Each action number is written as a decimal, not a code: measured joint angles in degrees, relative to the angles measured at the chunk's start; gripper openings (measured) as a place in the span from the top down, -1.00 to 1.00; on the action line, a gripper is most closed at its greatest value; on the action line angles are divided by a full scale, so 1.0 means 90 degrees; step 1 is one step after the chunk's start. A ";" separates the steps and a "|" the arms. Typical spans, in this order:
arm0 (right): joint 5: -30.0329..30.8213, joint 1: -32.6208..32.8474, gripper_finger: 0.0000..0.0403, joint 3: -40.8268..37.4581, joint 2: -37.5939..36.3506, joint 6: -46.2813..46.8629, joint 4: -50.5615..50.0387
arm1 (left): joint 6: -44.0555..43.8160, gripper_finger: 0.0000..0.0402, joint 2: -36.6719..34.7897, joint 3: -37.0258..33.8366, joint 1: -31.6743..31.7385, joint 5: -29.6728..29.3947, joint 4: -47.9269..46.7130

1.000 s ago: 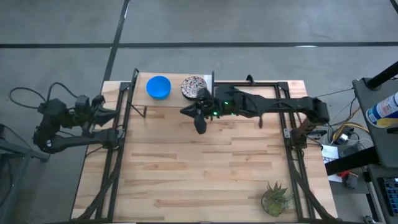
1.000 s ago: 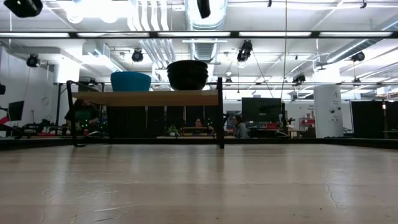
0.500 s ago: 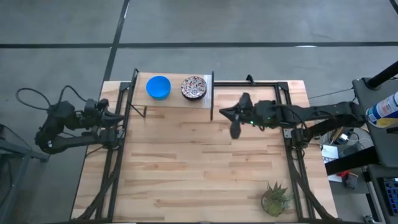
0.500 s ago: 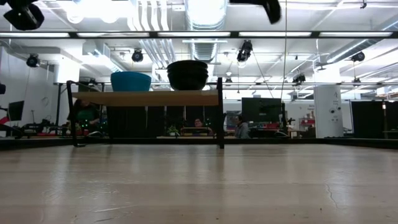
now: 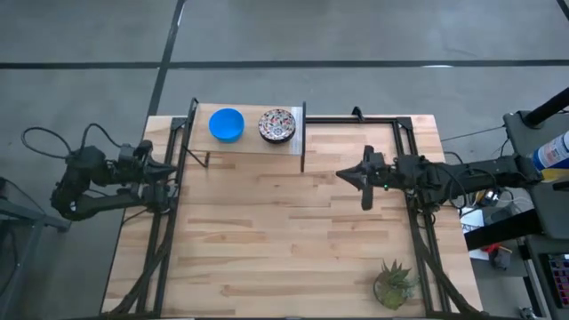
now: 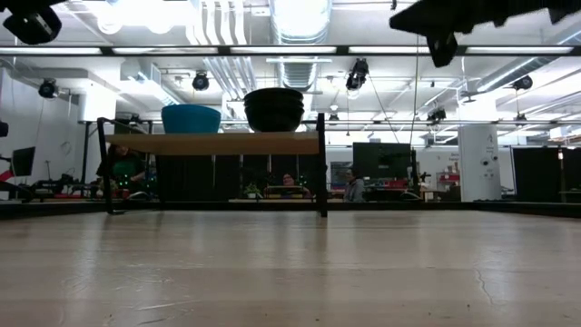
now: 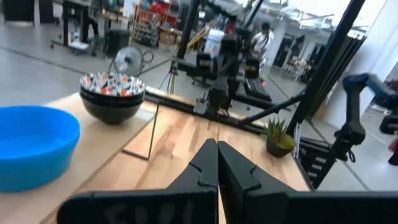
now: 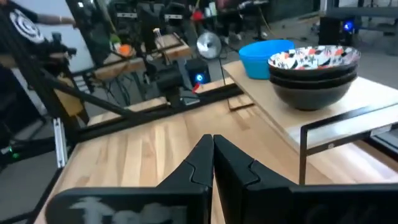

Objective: Pick & Place Mini bowls
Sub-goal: Return to Home Position

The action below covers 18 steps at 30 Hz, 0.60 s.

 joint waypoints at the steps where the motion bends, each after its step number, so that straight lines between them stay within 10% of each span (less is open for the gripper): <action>1: -0.0028 0.0000 0.96 -0.0202 -0.0122 0.0016 0.0207 | 0.0005 1.00 -0.0060 -0.0003 0.0001 -0.0002 0.0049; 18: -0.0026 -0.0002 0.96 -0.2009 -0.2393 -0.0063 0.1116 | 0.0208 1.00 -0.0295 -0.0369 -0.0002 0.0597 0.0768</action>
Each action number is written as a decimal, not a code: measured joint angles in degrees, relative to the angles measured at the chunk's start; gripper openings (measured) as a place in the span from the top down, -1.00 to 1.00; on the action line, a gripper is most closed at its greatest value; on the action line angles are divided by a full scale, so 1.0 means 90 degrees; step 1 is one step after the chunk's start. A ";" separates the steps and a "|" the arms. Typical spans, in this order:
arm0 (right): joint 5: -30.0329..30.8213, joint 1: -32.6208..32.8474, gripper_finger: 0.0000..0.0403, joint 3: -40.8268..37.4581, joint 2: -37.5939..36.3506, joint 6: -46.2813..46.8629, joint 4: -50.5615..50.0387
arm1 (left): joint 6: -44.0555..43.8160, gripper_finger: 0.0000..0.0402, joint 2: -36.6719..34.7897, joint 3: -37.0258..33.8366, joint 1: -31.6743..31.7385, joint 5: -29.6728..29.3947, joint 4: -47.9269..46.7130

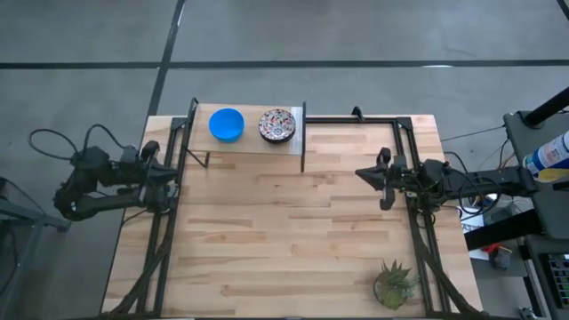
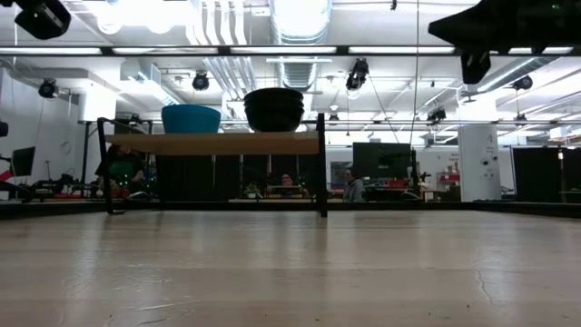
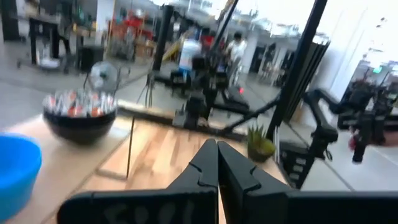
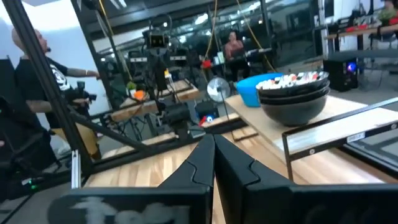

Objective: Pick & Place Mini bowls
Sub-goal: Return to Home Position

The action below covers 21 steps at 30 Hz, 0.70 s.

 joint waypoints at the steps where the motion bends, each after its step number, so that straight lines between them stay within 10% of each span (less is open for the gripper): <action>1: -0.0002 0.0000 0.96 -0.0044 -0.0103 -0.0027 0.0006 | 0.0033 1.00 0.0000 -0.0055 0.0000 0.0001 0.0188; 21: -0.0274 -0.0001 0.96 -0.0877 -0.1582 -0.0297 0.0014 | -0.0645 1.00 -0.0012 -0.1714 0.0000 0.0539 0.2347</action>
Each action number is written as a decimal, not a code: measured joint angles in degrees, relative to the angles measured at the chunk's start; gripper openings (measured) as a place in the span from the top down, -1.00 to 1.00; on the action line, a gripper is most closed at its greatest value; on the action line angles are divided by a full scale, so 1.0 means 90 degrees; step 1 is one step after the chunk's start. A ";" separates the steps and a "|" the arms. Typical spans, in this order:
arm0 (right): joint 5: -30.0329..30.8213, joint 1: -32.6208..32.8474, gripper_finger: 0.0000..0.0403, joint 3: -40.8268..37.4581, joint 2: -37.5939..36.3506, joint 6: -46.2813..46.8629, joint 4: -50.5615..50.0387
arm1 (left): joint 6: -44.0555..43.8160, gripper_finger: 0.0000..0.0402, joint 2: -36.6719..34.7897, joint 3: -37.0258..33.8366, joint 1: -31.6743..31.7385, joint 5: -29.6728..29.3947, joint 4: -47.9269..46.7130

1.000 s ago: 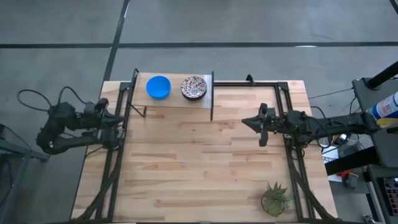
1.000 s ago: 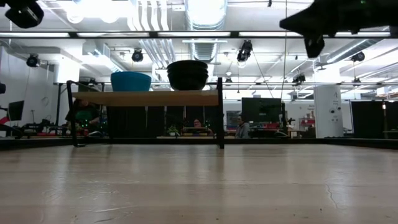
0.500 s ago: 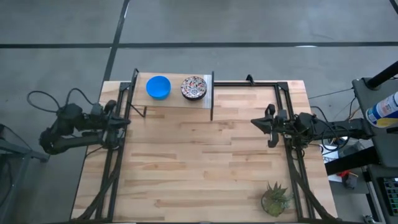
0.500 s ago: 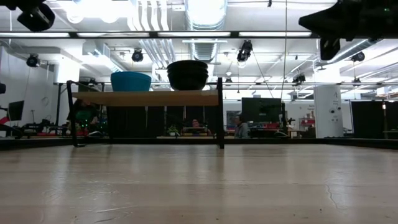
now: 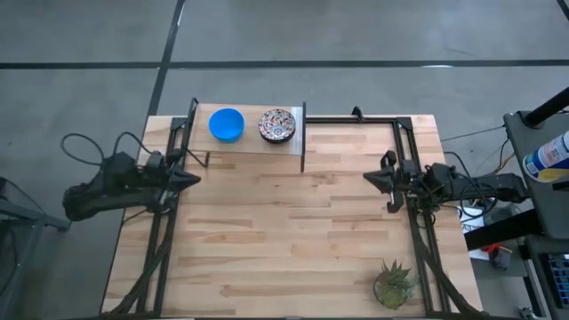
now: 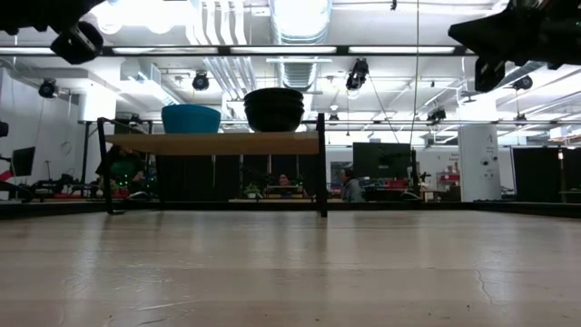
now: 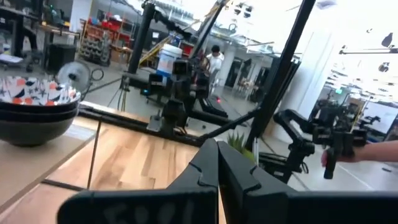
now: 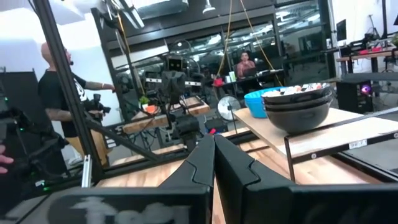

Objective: Pick & Place Mini bowls
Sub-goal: Return to Home Position

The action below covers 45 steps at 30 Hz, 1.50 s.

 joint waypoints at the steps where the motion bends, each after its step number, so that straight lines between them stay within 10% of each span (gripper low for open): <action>1: -0.0016 -0.0001 0.96 -0.0039 -0.0040 0.0003 0.0003 | -0.0003 1.00 0.0000 -0.0060 0.0000 -0.0002 0.0055; 23: -0.0149 -0.0002 0.96 -0.0695 -0.0329 -0.0063 0.0022 | 0.0204 1.00 -0.0002 -0.1820 -0.0002 -0.0032 0.2420; 45: -0.0148 -0.0002 0.96 -0.0692 -0.0278 -0.0062 -0.0079 | -0.0217 1.00 0.0168 -0.2601 0.0002 -0.0221 0.2261</action>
